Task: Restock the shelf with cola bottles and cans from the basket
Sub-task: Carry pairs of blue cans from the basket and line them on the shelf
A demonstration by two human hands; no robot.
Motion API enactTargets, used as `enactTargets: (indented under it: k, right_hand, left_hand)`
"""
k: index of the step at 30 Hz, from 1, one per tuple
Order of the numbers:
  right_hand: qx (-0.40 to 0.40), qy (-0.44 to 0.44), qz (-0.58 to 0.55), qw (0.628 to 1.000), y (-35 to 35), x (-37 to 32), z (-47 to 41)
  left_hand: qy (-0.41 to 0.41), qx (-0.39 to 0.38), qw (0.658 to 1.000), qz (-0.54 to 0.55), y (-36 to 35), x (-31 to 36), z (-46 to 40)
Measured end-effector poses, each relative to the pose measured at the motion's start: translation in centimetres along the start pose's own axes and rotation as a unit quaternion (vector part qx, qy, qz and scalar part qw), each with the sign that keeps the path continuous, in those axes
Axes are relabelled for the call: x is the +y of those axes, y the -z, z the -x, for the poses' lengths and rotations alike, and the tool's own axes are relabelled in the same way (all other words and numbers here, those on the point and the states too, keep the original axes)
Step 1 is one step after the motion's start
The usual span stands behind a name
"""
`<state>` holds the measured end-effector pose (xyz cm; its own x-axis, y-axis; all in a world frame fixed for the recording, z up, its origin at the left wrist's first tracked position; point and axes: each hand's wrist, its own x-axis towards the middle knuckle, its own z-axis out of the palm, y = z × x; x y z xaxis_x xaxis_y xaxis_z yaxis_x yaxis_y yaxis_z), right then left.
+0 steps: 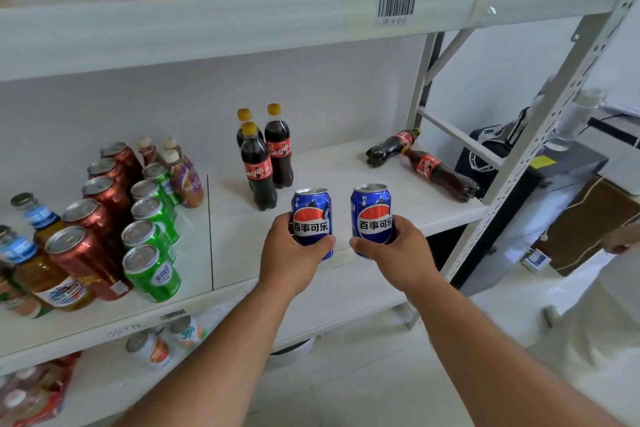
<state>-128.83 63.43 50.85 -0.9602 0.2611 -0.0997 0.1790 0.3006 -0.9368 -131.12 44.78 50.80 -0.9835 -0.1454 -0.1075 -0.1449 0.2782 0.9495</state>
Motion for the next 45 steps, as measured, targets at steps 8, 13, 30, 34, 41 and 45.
enactTargets:
  k: [8, 13, 30, 34, 41, 45]
  right_hand:
    - [-0.018, -0.015, -0.019, 1.0, 1.9, 0.9, -5.4]
    - [-0.039, -0.013, -0.023, 0.999, 4.4, 2.2, -9.4]
    - [-0.09, 0.002, 0.004, 0.996, 6.4, 3.6, -17.9]
    - [-0.085, -0.004, 0.017, 0.996, 5.0, 3.7, -18.0]
    - [-0.075, 0.003, 0.036, 0.997, 2.7, 4.5, -17.9]
    - [-0.074, 0.008, 0.049, 0.996, 2.0, 4.6, -18.9]
  left_hand:
    - [0.01, 0.013, 1.0, 0.003, -3.7, 1.0, -3.4]
    - [0.014, 0.038, 0.999, -0.006, -7.5, 1.7, -5.3]
    - [0.026, 0.084, 0.996, -0.005, -13.3, 2.6, -9.2]
    - [0.027, 0.082, 0.996, -0.003, -11.9, 1.5, -10.3]
    - [0.027, 0.066, 0.997, 0.005, -10.9, -0.7, -11.3]
    - [0.024, 0.063, 0.998, 0.016, -11.0, -1.2, -12.4]
